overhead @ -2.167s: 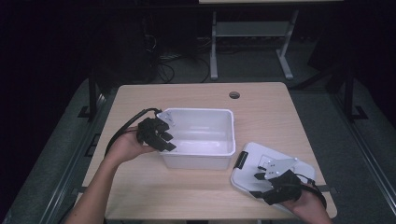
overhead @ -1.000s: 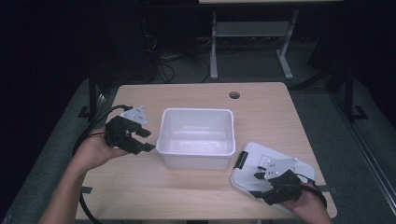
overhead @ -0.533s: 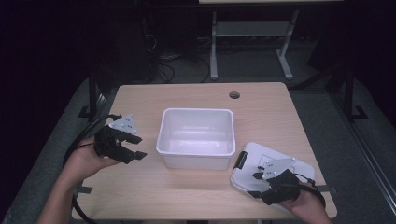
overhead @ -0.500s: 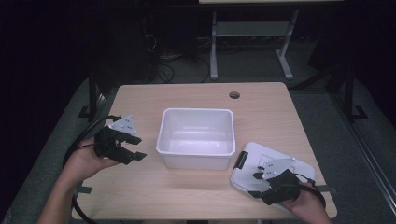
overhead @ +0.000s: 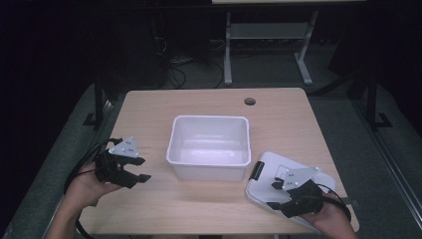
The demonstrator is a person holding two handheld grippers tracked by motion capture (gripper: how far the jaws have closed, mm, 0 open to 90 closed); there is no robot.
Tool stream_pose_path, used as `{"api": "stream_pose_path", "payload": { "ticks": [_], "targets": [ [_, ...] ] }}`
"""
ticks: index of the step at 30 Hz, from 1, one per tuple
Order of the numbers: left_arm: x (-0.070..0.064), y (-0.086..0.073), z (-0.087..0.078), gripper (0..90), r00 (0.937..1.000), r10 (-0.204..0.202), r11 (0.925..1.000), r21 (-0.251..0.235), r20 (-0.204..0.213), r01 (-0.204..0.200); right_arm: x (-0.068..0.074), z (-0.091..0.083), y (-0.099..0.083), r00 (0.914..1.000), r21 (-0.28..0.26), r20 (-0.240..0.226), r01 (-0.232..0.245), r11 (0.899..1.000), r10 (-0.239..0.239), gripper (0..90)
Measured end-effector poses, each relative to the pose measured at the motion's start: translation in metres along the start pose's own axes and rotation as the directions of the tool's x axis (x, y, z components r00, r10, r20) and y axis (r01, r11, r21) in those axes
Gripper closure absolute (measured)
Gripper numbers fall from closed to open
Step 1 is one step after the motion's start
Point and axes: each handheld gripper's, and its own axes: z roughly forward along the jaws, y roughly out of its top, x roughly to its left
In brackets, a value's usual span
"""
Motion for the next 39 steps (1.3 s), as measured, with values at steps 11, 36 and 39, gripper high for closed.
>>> {"api": "stream_pose_path", "payload": {
  "ticks": [11,36,39],
  "targets": [
    [-0.008,-0.020,0.014,37.4,0.9998,-0.019,0.9997,-0.013,-0.002,0.019,-0.002,-0.013,0.003,0.9994,0.004,0.035,0.000,1.000,0.000,38.9],
    [-0.019,-0.047,0.036,32.5,0.9984,-0.056,0.9980,-0.030,-0.009,0.055,-0.028,-0.020,-0.006,0.9958,0.055,0.081,-0.047,0.997,0.043,42.5],
    [-0.020,-0.050,0.039,32.4,0.9988,-0.049,0.9985,-0.025,-0.008,0.049,-0.031,-0.020,-0.008,0.9953,0.058,0.082,-0.055,0.997,0.050,43.9]
  ]
}}
